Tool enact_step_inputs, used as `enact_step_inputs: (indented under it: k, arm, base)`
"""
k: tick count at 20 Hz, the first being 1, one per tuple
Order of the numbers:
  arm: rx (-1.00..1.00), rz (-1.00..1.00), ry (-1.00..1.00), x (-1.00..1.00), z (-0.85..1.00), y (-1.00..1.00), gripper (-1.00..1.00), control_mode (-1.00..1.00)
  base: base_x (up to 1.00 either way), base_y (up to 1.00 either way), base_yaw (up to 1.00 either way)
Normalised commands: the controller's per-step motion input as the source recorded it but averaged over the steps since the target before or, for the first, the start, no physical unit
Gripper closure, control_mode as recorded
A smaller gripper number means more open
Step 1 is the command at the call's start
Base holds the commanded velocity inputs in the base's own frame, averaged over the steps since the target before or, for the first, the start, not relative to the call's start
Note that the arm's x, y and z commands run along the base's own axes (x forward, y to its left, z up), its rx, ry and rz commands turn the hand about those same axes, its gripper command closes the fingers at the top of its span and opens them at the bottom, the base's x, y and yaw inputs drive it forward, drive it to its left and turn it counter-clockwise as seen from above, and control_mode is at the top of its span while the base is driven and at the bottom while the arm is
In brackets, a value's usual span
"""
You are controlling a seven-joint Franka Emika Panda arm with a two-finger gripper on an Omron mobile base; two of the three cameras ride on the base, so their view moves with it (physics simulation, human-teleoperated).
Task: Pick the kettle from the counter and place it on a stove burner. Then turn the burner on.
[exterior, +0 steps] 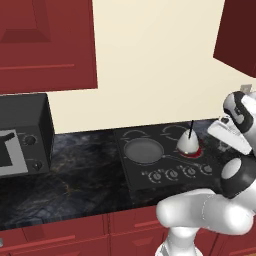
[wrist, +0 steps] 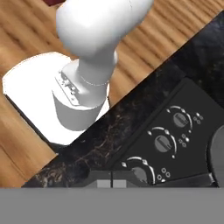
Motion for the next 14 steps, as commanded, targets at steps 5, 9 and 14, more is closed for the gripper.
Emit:
enact_step_inputs:
  k: [5, 9, 14]
  arm:
    - [-0.18, 0.0, -0.1, -0.99, 0.65, 0.8, 1.0, -1.0]
    - [-0.4, 0.0, -0.12, -1.0, 0.07, 1.0, 1.0, -1.0]
    - [-0.53, 0.05, -0.13, -1.0, -0.15, 1.0, 1.0, -1.0]
  base:
    - [0.0, 0.0, 0.0]
    - [0.0, 0.0, 0.0]
    - [0.0, 0.0, 0.0]
